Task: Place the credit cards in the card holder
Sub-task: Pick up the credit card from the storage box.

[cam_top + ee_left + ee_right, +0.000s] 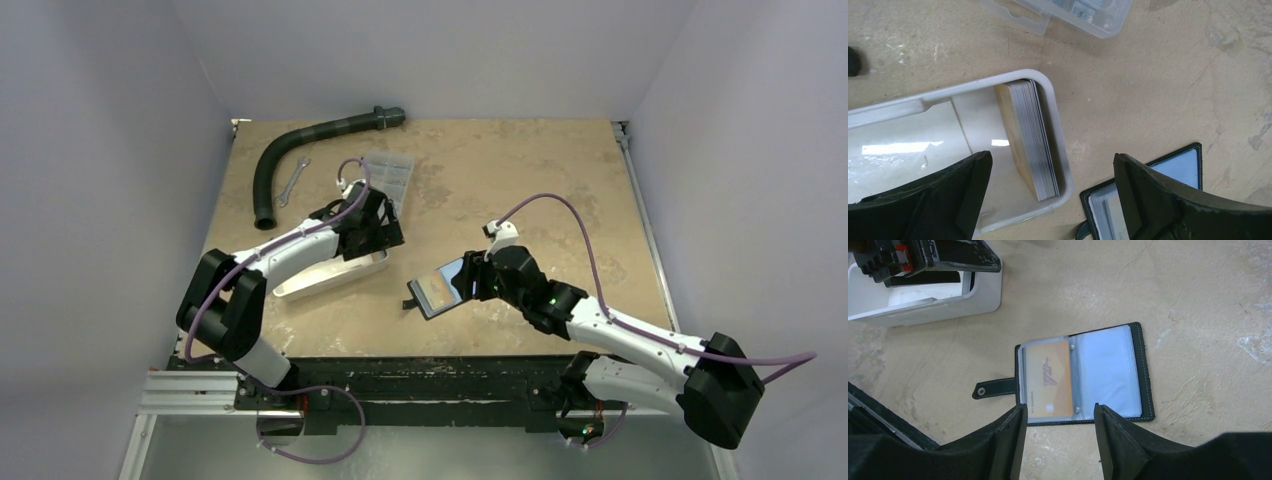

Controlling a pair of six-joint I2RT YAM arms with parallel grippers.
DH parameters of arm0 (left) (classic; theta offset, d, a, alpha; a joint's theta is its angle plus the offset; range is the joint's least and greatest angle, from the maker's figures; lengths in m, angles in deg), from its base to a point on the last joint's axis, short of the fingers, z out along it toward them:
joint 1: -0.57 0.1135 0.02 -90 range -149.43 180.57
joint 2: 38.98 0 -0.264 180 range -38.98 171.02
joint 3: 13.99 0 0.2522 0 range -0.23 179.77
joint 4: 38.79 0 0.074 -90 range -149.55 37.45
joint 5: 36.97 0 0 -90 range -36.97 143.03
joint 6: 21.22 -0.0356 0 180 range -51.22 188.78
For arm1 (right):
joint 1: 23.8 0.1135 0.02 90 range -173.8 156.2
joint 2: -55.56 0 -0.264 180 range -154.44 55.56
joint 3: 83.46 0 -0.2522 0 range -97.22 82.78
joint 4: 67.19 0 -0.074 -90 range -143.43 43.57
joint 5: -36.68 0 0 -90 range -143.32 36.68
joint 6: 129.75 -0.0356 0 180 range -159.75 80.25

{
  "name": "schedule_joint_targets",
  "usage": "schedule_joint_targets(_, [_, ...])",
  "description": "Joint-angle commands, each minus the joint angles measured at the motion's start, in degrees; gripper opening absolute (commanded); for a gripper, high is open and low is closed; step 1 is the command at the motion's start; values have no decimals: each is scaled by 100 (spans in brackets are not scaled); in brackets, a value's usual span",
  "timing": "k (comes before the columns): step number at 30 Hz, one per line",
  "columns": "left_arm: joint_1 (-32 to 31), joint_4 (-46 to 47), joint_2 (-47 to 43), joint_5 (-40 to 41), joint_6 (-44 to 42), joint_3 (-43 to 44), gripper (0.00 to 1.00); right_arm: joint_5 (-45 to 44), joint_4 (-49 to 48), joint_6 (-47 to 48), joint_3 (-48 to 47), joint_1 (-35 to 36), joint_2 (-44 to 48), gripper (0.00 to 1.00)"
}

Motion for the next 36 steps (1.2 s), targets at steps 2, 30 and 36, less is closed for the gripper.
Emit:
schedule_joint_targets(2, [36,660,170,-251,175,-63,100,-197,-58,60,-27,15,55,59])
schedule_joint_targets(30, [45,995,-261,-291,-89,-251,56,-83,-145,31,12,14,-63,59])
schedule_joint_targets(36, [52,986,-261,-262,-79,-258,49,-57,-147,43,9,10,-128,59])
